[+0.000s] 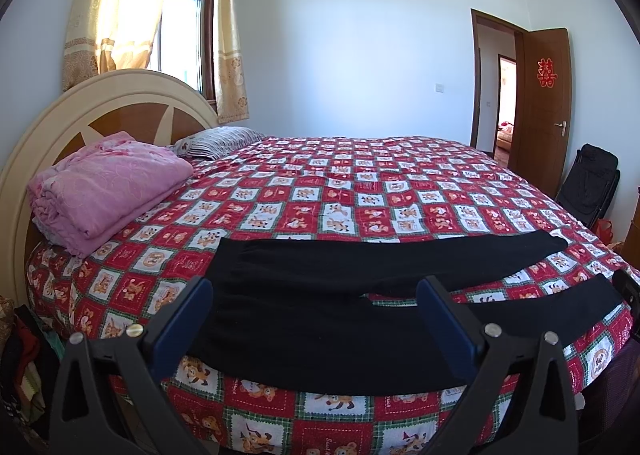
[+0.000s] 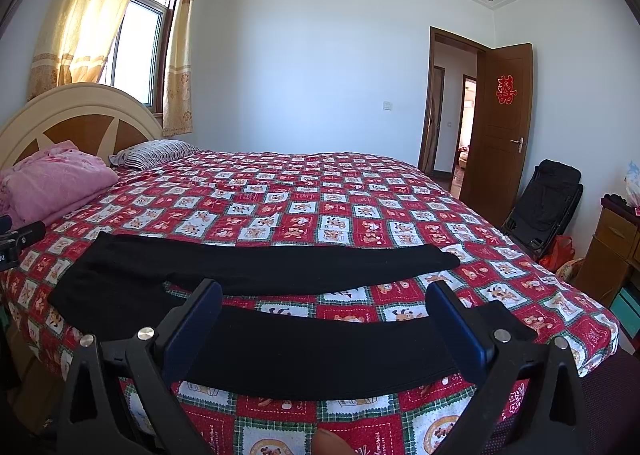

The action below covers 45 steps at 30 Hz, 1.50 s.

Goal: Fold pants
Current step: 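Lower both tools onto the black pants' waistband and close both grippers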

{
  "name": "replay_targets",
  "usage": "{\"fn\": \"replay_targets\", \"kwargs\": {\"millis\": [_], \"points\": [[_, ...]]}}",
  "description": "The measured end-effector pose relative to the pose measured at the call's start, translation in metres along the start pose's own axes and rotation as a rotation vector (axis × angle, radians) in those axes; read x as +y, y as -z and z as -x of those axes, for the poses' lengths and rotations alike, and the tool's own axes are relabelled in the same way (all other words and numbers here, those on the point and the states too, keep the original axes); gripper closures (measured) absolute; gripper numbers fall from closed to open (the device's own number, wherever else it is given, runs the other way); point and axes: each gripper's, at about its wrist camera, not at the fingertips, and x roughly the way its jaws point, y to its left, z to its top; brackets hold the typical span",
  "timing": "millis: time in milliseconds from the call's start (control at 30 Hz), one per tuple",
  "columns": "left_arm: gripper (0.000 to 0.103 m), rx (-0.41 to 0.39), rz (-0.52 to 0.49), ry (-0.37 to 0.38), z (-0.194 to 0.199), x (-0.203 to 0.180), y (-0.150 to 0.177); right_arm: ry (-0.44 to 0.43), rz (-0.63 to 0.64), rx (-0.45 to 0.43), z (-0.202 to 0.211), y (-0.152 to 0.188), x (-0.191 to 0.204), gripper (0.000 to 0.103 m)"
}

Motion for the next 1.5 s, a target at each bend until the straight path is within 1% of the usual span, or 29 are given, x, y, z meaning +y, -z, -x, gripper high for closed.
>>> {"fn": "replay_targets", "kwargs": {"millis": [433,667,767,867,900,933,967,1000,1033,1067,1133,1200,1267,1333,1367,1400,1433,1467,1500], "points": [[0.0,0.011,0.0,0.0,-0.006,0.005,0.0,0.003,0.003,0.007,-0.002,0.001,0.002,0.001],[0.0,0.03,-0.001,0.024,-0.012,0.003,0.003,0.0,0.005,0.017,-0.006,0.003,0.004,0.001],[0.0,0.05,-0.003,0.033,-0.024,0.008,0.005,-0.008,0.007,0.026,-0.009,0.006,0.005,0.001],[0.0,0.083,-0.005,0.009,-0.051,0.022,0.008,-0.019,0.015,0.047,-0.017,0.011,0.008,0.001],[0.0,0.099,0.002,-0.018,-0.067,0.033,0.009,-0.02,0.021,0.056,-0.021,0.013,0.01,0.001],[0.0,0.138,0.014,-0.042,-0.087,0.048,0.01,-0.02,0.03,0.065,-0.026,0.017,0.011,0.001],[0.0,0.166,0.025,-0.053,-0.098,0.057,0.01,-0.018,0.041,0.069,-0.03,0.021,0.014,0.001],[0.0,0.203,0.05,-0.064,-0.117,0.074,0.011,-0.019,0.052,0.074,-0.034,0.024,0.016,0.001],[0.0,0.218,0.065,-0.067,-0.129,0.087,0.01,-0.022,0.061,0.08,-0.037,0.027,0.017,0.001],[0.0,0.238,0.076,-0.086,-0.146,0.105,0.009,-0.033,0.068,0.089,-0.042,0.032,0.019,0.001],[0.0,0.253,0.06,-0.13,-0.165,0.122,0.007,-0.059,0.07,0.106,-0.052,0.04,0.021,0.001],[0.0,0.277,0.043,-0.139,-0.192,0.143,0.002,-0.078,0.068,0.134,-0.063,0.049,0.021,0.001],[0.001,0.304,0.044,-0.131,-0.213,0.153,-0.001,-0.083,0.063,0.161,-0.075,0.056,0.019,0.001],[0.01,0.335,0.037,-0.119,-0.239,0.16,-0.005,-0.09,0.058,0.196,-0.087,0.062,0.017,0.001],[0.013,0.351,0.035,-0.101,-0.252,0.161,-0.007,-0.093,0.054,0.219,-0.094,0.064,0.015,0.001],[0.019,0.377,0.036,-0.082,-0.267,0.162,-0.009,-0.091,0.048,0.239,-0.099,0.065,0.013,0.001],[0.028,0.397,0.039,-0.069,-0.279,0.162,-0.01,-0.088,0.038,0.249,-0.104,0.066,0.01,0.003],[0.032,0.409,0.044,-0.056,-0.291,0.164,-0.012,-0.086,0.027,0.256,-0.108,0.065,0.007,0.005],[0.039,0.426,0.048,-0.046,-0.304,0.164,-0.013,-0.083,0.02,0.261,-0.112,0.064,0.004,0.011]]}}
